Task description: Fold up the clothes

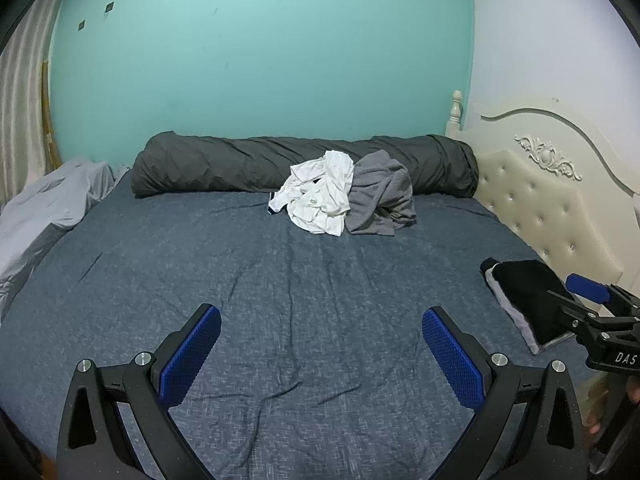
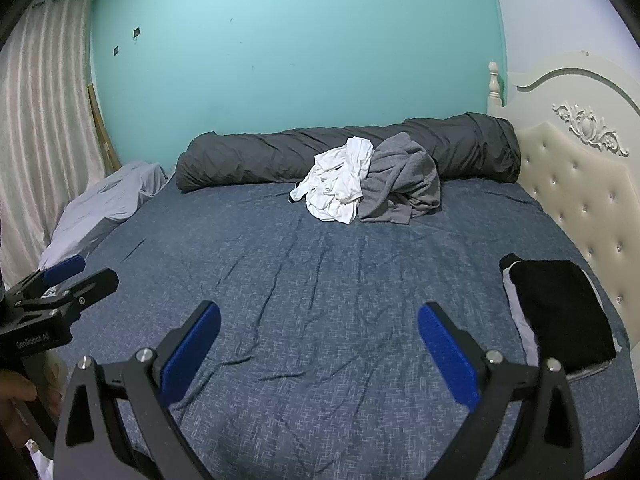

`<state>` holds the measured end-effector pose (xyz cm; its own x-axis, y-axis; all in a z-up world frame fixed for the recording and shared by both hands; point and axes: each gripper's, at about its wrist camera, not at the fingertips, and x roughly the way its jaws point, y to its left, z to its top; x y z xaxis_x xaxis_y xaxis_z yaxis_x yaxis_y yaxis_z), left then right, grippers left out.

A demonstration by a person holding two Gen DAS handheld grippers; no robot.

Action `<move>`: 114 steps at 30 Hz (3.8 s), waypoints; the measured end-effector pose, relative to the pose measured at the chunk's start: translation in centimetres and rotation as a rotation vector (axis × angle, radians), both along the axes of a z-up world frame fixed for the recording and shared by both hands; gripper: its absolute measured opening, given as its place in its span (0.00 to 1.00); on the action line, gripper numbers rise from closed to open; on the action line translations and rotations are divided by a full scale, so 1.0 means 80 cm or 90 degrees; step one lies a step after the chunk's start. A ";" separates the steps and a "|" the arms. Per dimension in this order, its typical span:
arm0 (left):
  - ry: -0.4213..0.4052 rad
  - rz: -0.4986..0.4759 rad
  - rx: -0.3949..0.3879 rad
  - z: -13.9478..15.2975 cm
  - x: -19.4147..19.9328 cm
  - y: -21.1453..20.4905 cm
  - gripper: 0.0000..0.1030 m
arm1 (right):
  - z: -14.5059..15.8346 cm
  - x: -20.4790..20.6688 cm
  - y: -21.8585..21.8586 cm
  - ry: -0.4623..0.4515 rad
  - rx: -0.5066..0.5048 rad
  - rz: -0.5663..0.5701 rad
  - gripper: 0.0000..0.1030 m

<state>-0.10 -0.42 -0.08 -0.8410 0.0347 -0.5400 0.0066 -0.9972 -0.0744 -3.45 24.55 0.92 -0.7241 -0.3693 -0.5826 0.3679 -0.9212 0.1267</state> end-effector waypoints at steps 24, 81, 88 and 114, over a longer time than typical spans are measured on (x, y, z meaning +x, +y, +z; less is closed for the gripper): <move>-0.003 -0.007 -0.007 0.009 -0.003 0.000 1.00 | 0.007 -0.001 0.000 0.002 0.004 0.005 0.97; -0.009 -0.010 -0.008 0.000 -0.003 0.004 1.00 | 0.002 -0.001 0.007 0.000 0.003 0.002 0.97; -0.009 -0.010 -0.009 -0.002 -0.005 0.004 1.00 | 0.001 -0.004 0.008 -0.001 0.004 0.002 0.97; -0.055 -0.088 0.011 -0.096 -0.188 -0.011 1.00 | -0.122 -0.192 0.031 -0.061 0.012 -0.031 0.97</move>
<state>-15.18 -1.29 -7.77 -0.7778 0.1570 -0.6086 -0.1235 -0.9876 -0.0969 -18.83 27.00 -8.80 -0.6812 -0.3229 -0.6570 0.3094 -0.9404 0.1413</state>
